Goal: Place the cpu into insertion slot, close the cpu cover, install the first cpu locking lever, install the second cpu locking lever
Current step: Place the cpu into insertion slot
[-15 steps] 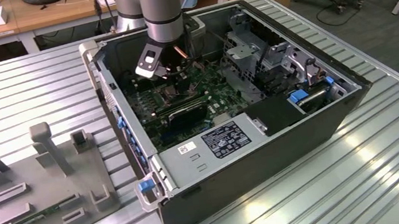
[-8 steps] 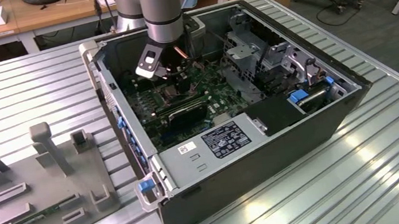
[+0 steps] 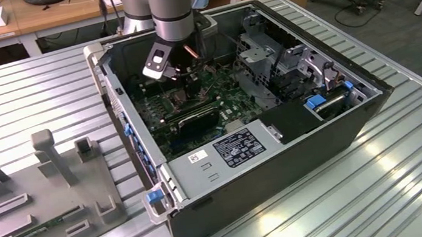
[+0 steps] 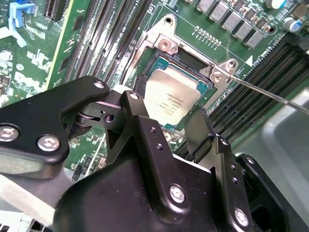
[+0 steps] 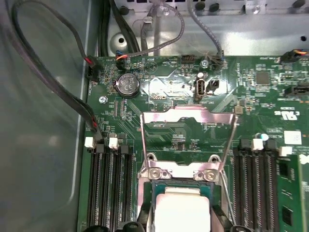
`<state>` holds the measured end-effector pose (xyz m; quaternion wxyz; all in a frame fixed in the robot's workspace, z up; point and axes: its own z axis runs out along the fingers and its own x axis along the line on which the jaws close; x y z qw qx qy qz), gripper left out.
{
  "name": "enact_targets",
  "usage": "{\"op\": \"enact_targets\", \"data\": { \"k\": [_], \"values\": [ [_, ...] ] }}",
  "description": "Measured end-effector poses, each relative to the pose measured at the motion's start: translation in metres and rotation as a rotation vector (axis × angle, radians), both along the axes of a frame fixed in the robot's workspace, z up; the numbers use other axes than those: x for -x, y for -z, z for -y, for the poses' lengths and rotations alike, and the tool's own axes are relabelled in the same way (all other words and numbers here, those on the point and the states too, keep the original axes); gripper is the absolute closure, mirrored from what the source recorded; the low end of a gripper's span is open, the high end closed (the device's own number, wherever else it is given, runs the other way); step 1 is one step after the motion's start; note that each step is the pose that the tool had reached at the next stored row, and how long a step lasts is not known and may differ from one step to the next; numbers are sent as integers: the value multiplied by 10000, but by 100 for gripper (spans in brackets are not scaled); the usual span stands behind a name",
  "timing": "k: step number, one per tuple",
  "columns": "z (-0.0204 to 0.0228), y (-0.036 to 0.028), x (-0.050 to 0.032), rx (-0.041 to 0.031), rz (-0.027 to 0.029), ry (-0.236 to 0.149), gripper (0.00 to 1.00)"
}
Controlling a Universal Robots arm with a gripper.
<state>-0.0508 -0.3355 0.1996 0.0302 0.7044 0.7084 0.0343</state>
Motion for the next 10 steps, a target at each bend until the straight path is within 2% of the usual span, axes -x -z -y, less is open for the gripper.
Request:
{"op": "enact_targets", "data": {
  "k": [6,10],
  "values": [
    [0,-88,0,0,0,0,41],
    [0,-181,0,1,-1,0,41]
  ]
}}
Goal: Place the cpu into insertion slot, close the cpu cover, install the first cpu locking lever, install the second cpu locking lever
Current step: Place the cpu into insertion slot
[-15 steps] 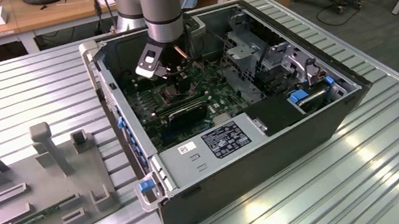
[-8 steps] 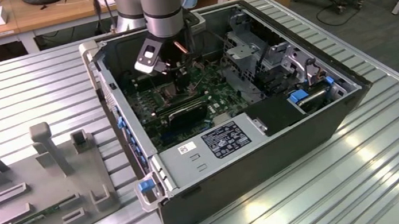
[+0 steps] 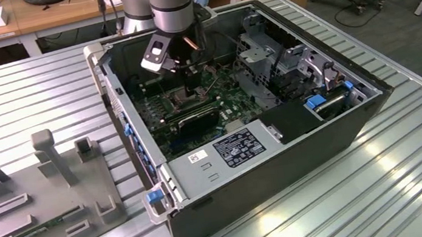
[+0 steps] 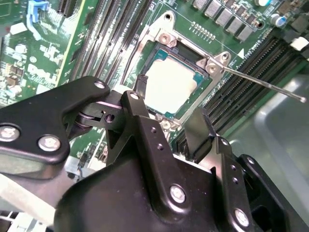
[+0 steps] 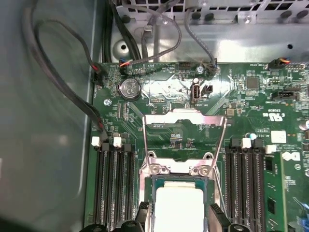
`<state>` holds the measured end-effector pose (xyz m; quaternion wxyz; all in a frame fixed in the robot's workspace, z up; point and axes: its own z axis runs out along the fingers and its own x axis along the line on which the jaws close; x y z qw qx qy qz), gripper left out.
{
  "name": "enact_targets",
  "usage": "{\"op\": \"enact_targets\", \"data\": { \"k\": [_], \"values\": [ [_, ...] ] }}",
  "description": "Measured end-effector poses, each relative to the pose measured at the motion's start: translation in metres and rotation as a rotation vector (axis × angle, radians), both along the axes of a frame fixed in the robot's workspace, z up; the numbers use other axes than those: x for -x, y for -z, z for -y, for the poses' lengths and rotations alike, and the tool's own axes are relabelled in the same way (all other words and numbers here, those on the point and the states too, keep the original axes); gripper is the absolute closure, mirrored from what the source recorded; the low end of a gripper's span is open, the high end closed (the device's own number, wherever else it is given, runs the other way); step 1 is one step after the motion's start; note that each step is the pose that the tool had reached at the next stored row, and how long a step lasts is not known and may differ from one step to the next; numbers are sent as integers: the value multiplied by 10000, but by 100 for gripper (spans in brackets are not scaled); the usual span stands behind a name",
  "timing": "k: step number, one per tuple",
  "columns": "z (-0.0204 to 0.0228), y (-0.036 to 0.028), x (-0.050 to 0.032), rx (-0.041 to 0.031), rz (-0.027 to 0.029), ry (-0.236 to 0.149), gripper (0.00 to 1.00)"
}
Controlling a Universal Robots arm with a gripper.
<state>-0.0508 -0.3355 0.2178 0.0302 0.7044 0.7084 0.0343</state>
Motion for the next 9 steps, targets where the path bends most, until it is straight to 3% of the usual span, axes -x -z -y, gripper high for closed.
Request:
{"op": "enact_targets", "data": {
  "k": [9],
  "values": [
    [0,-14,0,0,0,0,41]
  ]
}}
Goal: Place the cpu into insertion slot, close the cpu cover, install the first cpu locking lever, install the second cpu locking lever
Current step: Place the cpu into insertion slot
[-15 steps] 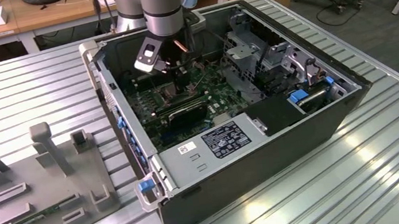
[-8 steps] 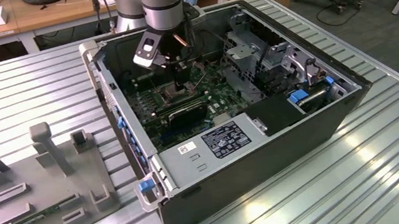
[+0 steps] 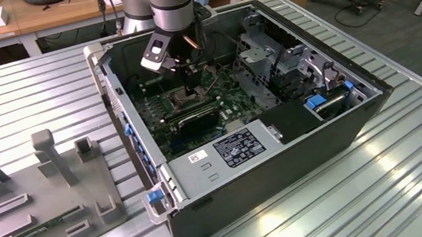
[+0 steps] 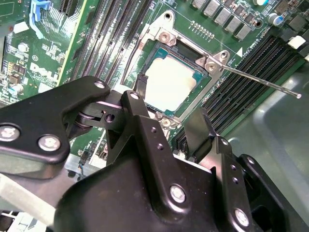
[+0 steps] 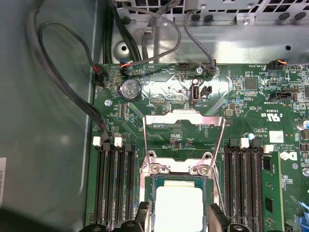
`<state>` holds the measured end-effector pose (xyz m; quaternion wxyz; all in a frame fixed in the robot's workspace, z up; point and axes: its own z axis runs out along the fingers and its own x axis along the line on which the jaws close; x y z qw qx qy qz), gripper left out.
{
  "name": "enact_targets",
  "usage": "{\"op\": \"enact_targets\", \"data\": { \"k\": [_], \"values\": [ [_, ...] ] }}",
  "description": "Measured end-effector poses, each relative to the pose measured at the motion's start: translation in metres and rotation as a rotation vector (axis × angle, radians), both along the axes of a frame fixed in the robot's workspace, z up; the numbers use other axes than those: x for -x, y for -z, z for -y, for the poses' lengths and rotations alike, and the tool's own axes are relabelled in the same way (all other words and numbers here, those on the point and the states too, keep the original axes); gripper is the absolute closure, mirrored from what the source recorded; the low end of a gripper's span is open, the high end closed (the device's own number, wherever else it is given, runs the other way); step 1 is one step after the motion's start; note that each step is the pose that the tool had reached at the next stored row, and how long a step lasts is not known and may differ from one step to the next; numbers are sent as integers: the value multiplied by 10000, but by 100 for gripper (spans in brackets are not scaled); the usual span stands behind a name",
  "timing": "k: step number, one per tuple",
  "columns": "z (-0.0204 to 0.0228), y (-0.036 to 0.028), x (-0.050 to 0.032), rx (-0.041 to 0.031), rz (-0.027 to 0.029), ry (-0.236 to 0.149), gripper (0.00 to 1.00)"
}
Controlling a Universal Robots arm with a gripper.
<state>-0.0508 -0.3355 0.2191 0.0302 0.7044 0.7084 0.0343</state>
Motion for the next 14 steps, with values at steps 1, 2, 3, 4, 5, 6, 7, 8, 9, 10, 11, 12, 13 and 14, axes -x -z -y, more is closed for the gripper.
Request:
{"op": "enact_targets", "data": {
  "k": [1,2,3,4,5,6,7,8,9,10,11,12,13,14],
  "values": [
    [0,0,0,0,0,0,41],
    [0,0,0,-6,0,0,41],
    [0,0,0,-9,0,0,41],
    [0,0,0,-10,0,0,41],
    [0,0,0,-10,0,0,41],
    [0,0,0,-9,0,0,41],
    [0,0,0,-10,0,0,41],
    [0,0,0,-9,0,0,41],
    [0,0,0,-10,0,0,41],
    [0,0,0,-10,0,0,41],
    [0,0,0,-10,0,0,41],
    [0,0,0,-10,0,0,41],
    [0,0,0,-10,0,0,41],
    [0,0,0,-10,0,0,42]
  ]
}}
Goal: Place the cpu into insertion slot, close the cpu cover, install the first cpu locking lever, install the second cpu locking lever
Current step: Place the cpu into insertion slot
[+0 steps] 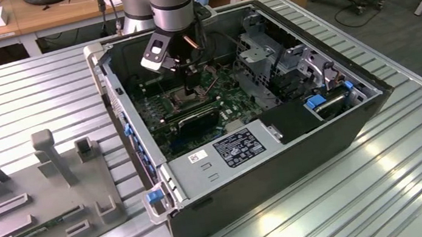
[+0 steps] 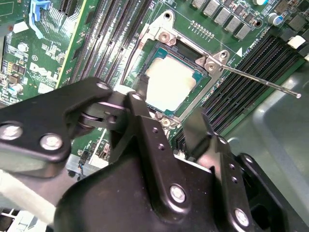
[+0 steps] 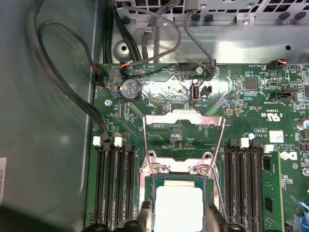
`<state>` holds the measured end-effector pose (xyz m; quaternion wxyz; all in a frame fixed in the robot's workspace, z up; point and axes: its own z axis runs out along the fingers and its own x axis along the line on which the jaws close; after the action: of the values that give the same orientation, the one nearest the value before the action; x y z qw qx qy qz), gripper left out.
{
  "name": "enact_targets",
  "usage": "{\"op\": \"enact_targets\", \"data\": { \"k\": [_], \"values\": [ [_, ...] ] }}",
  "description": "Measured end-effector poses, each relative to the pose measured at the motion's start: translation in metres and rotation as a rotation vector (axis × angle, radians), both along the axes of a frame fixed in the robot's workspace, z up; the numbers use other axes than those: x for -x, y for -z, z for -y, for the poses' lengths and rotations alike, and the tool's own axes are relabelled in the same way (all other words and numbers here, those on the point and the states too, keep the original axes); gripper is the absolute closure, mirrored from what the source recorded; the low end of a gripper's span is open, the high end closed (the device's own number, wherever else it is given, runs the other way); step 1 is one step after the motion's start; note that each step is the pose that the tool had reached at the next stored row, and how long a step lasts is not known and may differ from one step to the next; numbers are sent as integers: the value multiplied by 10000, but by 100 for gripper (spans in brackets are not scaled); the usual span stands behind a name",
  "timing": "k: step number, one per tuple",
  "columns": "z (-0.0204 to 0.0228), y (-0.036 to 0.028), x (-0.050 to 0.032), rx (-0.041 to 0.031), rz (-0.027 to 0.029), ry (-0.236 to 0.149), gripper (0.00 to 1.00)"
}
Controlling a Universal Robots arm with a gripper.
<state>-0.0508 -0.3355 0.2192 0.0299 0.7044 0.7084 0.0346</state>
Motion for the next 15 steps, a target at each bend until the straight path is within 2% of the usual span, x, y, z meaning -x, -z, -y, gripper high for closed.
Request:
{"op": "enact_targets", "data": {
  "k": [1,2,3,4,7,8,9,10,11,12,13,15],
  "values": [
    [0,0,0,0,0,0,49],
    [0,0,0,0,0,1,49],
    [0,0,0,0,0,0,55],
    [0,0,0,0,0,0,55],
    [0,0,0,-1,0,0,73],
    [0,0,0,-1,0,0,73],
    [0,0,0,0,0,0,78],
    [0,0,0,-1,0,0,78],
    [0,0,0,-1,0,0,84],
    [0,0,0,-1,0,0,84],
    [0,0,0,-1,0,0,89],
    [0,0,0,-1,0,1,89]
  ]
}}
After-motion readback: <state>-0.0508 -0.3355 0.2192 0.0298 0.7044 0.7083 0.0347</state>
